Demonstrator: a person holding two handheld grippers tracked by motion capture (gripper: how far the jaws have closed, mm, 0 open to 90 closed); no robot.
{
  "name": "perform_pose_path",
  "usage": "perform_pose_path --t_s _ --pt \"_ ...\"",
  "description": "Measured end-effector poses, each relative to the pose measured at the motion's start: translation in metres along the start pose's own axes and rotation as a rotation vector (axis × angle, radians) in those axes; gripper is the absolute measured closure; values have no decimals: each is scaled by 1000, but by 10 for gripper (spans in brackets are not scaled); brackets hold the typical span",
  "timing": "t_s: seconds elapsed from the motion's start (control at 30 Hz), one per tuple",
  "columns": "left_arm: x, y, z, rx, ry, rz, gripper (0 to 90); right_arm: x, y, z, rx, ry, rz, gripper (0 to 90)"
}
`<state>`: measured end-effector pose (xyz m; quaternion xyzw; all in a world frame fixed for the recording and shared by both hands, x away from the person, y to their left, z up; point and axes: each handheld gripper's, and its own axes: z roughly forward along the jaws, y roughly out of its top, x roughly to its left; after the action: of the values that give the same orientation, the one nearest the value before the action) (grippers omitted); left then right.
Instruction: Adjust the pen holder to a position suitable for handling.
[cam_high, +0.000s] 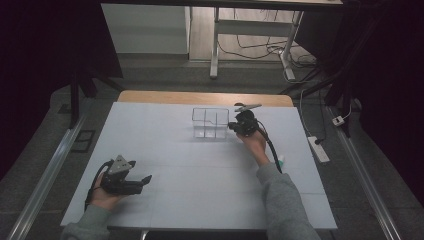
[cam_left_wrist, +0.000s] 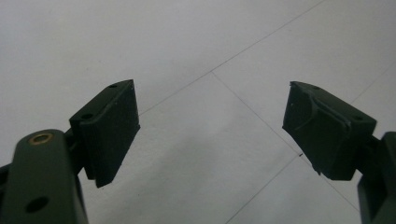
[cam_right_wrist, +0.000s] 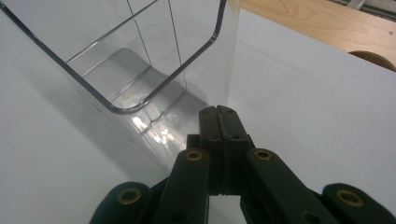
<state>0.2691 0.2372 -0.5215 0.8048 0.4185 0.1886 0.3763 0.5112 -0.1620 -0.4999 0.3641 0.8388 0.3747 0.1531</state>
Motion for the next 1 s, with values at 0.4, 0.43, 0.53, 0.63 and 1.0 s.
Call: perform_pose_path --t_s 0.4,0.43,0.53,0.63,1.0 --pt "0 0 0 2 0 1 181 12 5 8 -5 20 -14 893" --pt "0 0 0 2 0 1 181 14 6 9 -5 20 -15 893" --pt "0 0 0 1 0 1 181 16 7 11 -6 23 -15 893" --pt "0 0 0 3 0 2 181 18 9 13 -3 24 -19 893" --pt "0 0 0 4 -1 4 181 24 11 17 -1 35 -29 893"
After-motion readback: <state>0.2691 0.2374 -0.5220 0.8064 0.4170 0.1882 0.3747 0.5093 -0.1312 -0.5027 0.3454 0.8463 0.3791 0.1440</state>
